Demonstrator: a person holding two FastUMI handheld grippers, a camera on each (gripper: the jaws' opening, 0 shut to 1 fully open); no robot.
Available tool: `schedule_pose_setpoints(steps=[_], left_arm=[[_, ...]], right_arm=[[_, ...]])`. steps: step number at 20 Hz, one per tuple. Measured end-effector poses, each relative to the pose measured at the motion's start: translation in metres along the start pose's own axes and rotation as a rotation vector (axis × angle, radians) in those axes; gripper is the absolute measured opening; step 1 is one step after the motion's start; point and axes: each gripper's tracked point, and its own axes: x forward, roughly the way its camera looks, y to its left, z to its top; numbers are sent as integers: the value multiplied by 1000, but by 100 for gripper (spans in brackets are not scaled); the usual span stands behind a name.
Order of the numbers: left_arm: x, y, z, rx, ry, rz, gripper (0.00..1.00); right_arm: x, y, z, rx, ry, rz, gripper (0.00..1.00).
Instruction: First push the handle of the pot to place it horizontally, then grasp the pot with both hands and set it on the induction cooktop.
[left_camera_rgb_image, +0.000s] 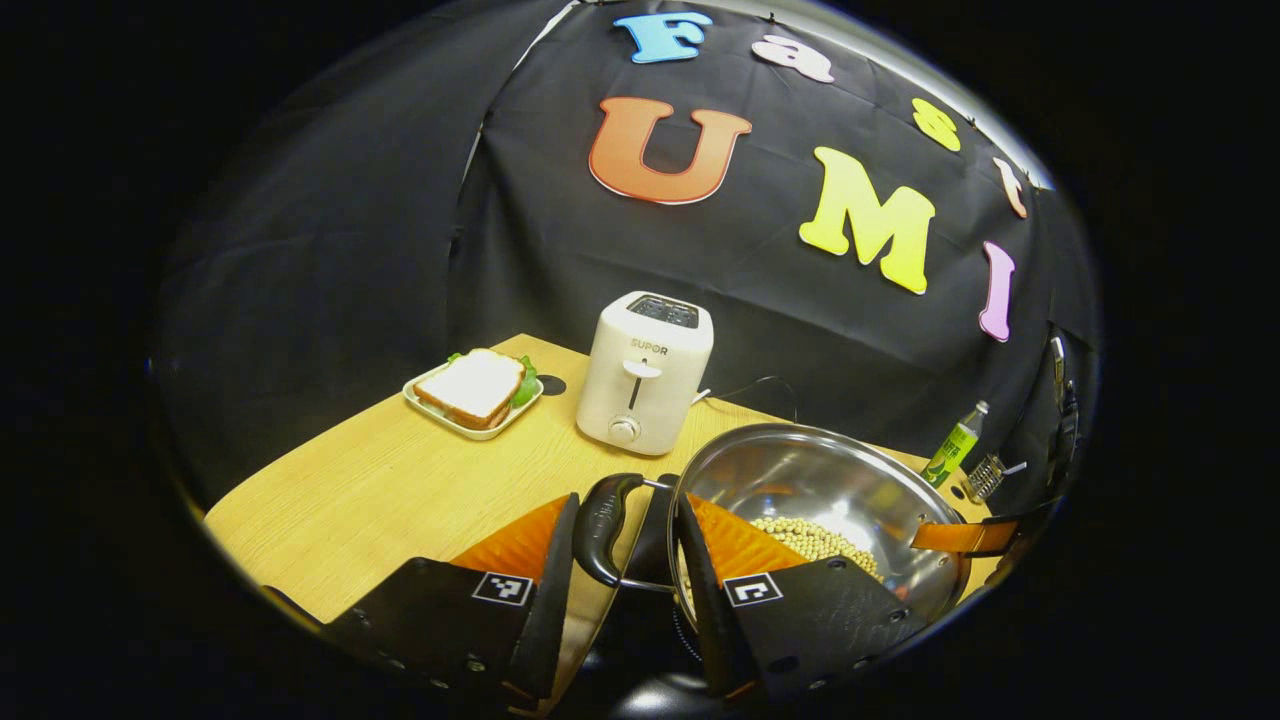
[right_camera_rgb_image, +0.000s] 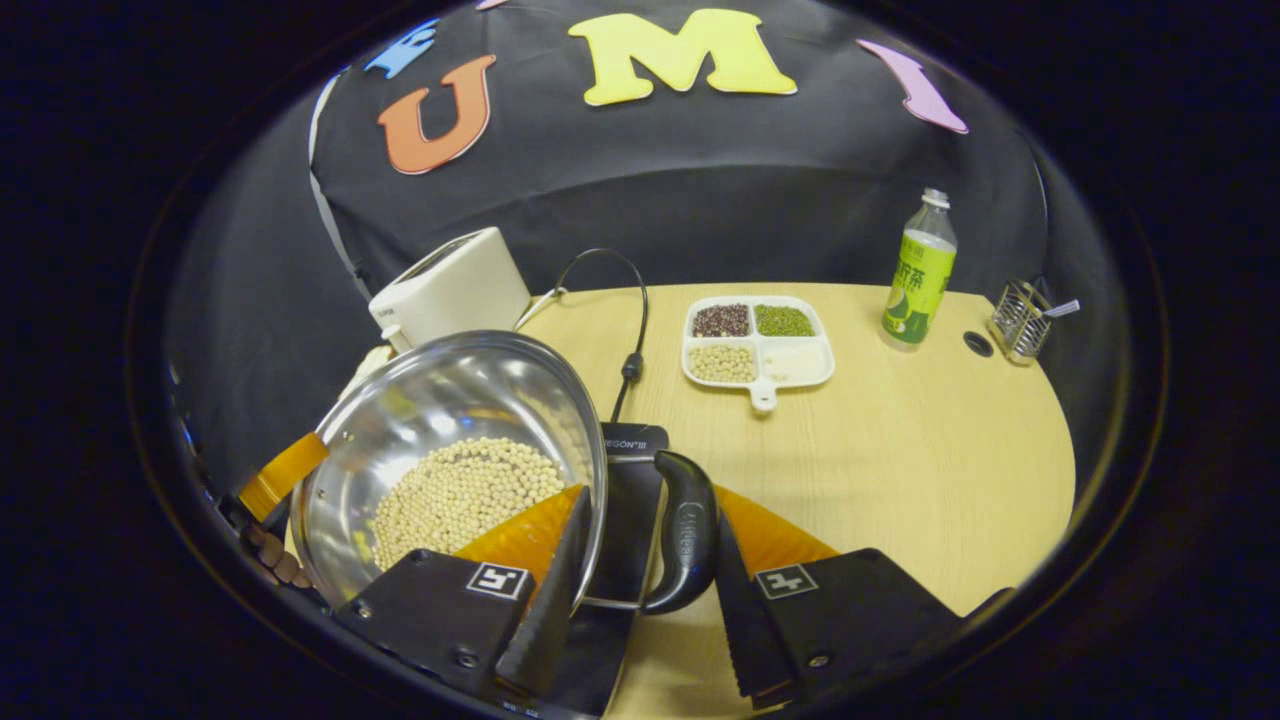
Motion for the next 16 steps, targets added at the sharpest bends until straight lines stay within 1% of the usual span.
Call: schedule_pose_setpoints(steps=[3, 6, 7, 8, 9, 11, 12, 13, 14, 15, 16], left_arm=[[-1, 0, 0, 2, 16, -4, 55], [-1, 0, 0, 6, 43, -11, 56], [-1, 0, 0, 9, 49, -15, 47], [-1, 0, 0, 18, 57, -21, 57], [-1, 2, 1, 25, 61, -14, 57], [0, 7, 1, 33, 61, 5, 67], [0, 9, 1, 36, 63, 16, 75], [-1, 12, 1, 34, 65, 33, 78], [-4, 13, 2, 38, 65, 41, 87], [-5, 13, 4, 47, 55, 47, 90], [-8, 14, 6, 56, 46, 52, 80]], right_arm=[[2, 0, 1, -10, 5, -5, 68], [2, 0, 2, 5, -6, -15, 69], [3, 0, 3, 8, -10, -15, 68], [2, 1, 3, 16, -18, -11, 68], [4, 1, 4, 19, -29, 1, 69], [3, 2, 6, 39, -47, 33, 70], [2, 2, 7, 48, -57, 47, 70], [1, 1, 8, 59, -76, 57, 71], [-2, -2, 11, 74, -96, 56, 70], [-6, -3, 13, 90, -119, 66, 75], [-10, -3, 16, 101, -143, 81, 77]])
